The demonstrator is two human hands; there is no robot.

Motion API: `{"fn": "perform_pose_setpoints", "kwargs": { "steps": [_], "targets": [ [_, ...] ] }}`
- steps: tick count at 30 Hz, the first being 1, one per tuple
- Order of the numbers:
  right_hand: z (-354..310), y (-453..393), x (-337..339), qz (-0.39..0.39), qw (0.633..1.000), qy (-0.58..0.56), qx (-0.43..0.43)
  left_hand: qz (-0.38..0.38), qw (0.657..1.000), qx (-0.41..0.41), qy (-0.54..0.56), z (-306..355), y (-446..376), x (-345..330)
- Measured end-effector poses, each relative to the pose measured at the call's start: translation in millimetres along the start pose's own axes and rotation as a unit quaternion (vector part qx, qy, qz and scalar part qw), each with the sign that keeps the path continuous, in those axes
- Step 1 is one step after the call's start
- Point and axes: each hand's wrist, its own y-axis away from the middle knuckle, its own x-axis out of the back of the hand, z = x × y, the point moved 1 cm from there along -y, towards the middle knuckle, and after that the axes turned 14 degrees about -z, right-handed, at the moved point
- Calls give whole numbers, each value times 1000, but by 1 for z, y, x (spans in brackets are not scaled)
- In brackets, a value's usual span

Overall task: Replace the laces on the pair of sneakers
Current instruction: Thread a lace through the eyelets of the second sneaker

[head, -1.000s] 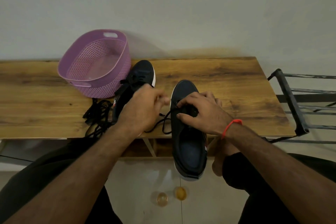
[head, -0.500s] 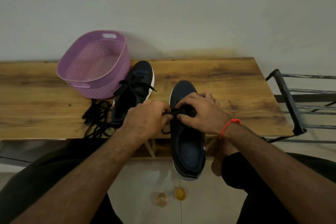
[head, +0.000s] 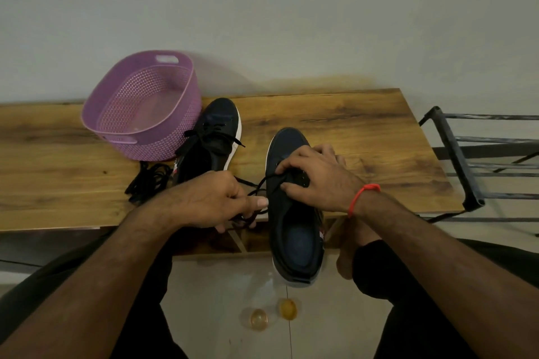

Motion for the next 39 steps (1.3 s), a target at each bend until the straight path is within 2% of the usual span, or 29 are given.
{"fn": "perform_pose_setpoints", "kwargs": {
  "steps": [5, 6, 9, 10, 12, 14, 16, 18, 21, 23, 29, 34, 39],
  "targets": [
    [0, -1, -1, -2, 1000, 13, -2, 42, 997, 31, -51, 3, -7, -8],
    [0, -1, 0, -2, 1000, 14, -1, 18, 997, 36, -70, 4, -7, -10],
    [-1, 1, 1, -3, 1000, 5, 2, -127, 975, 47, -176, 10, -10, -21],
    [-1, 1, 2, -4, 1000, -1, 4, -143, 970, 49, -189, 9, -12, -23],
    [-2, 3, 5, -1, 1000, -27, 9, -98, 984, 53, -138, 7, -17, -20],
    [-1, 5, 11, 11, 998, -65, 12, 38, 995, 51, -80, 1, -26, -8],
    [1, 6, 16, 17, 996, -91, 5, 180, 980, 47, -69, -3, -40, 4],
    [3, 8, 19, 21, 992, -123, -3, 238, 964, 57, -103, -3, -54, 3],
    [7, 8, 21, 31, 988, -154, -11, 234, 948, 91, -197, 0, -71, -15],
    [9, 8, 21, 39, 987, -157, -6, 252, 936, 115, -215, 0, -79, -21],
    [11, 10, 24, 44, 980, -196, -10, 278, 929, 122, -212, 3, -82, -20],
    [12, 14, 28, 54, 982, -180, -35, 300, 923, 116, -210, -1, -77, -22],
    [6, 22, 22, -16, 992, -108, -63, 304, 927, 129, -180, 1, -78, -20]
  ]
}}
